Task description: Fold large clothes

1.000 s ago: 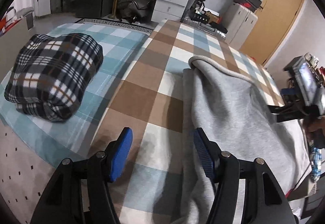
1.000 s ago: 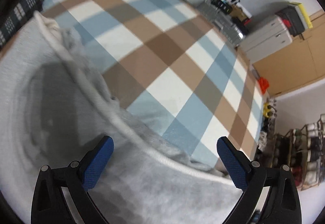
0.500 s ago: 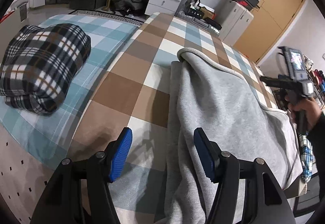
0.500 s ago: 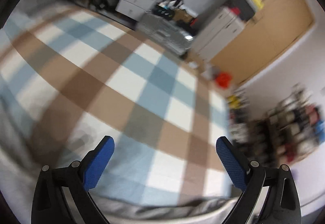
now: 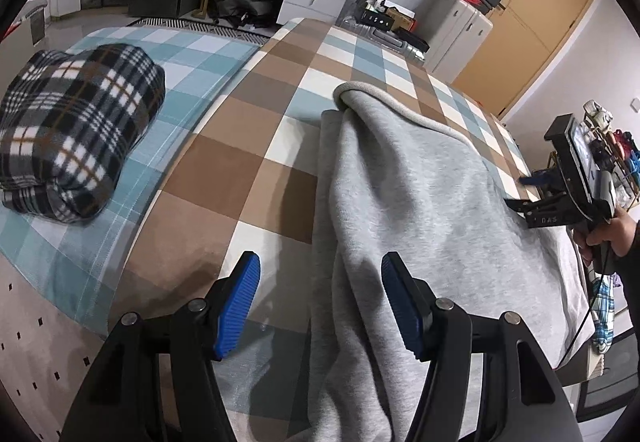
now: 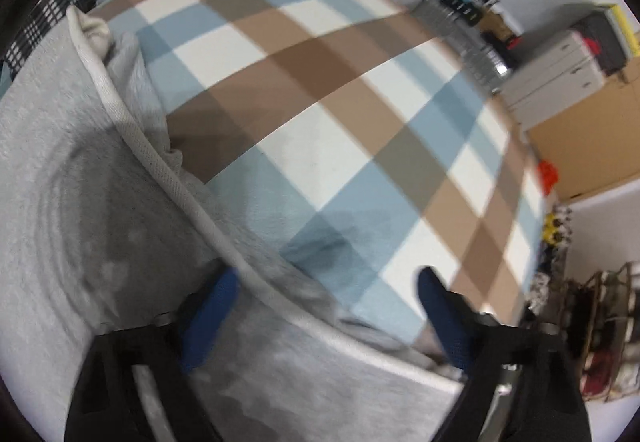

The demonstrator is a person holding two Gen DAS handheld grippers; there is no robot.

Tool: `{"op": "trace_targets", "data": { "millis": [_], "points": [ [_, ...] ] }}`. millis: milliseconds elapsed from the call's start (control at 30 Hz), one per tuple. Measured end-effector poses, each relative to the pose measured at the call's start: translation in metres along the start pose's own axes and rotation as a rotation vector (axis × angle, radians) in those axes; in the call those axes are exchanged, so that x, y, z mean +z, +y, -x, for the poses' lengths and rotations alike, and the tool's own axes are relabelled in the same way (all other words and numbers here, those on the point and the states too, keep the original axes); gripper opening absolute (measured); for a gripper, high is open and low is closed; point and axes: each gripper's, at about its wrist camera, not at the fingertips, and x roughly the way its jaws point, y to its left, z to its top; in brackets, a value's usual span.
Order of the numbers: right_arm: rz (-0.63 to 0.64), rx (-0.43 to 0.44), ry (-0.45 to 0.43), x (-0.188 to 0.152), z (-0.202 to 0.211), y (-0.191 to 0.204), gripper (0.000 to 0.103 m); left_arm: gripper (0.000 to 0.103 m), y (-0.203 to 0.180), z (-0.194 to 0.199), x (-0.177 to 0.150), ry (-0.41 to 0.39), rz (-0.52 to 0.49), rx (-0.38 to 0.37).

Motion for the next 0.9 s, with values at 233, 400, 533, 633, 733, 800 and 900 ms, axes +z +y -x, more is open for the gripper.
{"op": "trace_targets", "data": {
  "millis": [233, 400, 533, 633, 733, 800, 900],
  "points": [
    [0.029, 0.071, 0.004, 0.006, -0.001, 0.006, 0.025, 0.058, -0.001, -0.002, -0.001, 0.019, 0.018, -0.029],
    [-0.015, -0.123, 0.003, 0.013, -0.01, -0.003, 0.015, 0.058, -0.008, -0.006, -0.002, 0.04, -0.001, -0.032],
    [-0.103, 0.075, -0.121, 0.01, 0.026, -0.019, 0.016, 0.058, -0.007, -0.007, -0.003, 0.046, 0.004, -0.034],
    [-0.03, 0.194, -0.097, 0.003, 0.036, -0.007, 0.016, 0.058, -0.008, -0.008, -0.004, 0.051, 0.008, -0.038],
    [0.04, 0.192, -0.033, -0.003, 0.024, 0.013, 0.017, 0.058, -0.009, -0.008, -0.006, 0.057, 0.012, -0.047],
    [0.051, 0.187, -0.025, -0.003, 0.017, 0.016, 0.017, 0.058, -0.01, -0.007, -0.007, 0.053, 0.011, -0.051],
    [0.032, 0.165, -0.034, 0.003, 0.014, 0.015, 0.025, 0.058, -0.01, -0.006, -0.007, 0.049, 0.005, -0.043]
  ]
}}
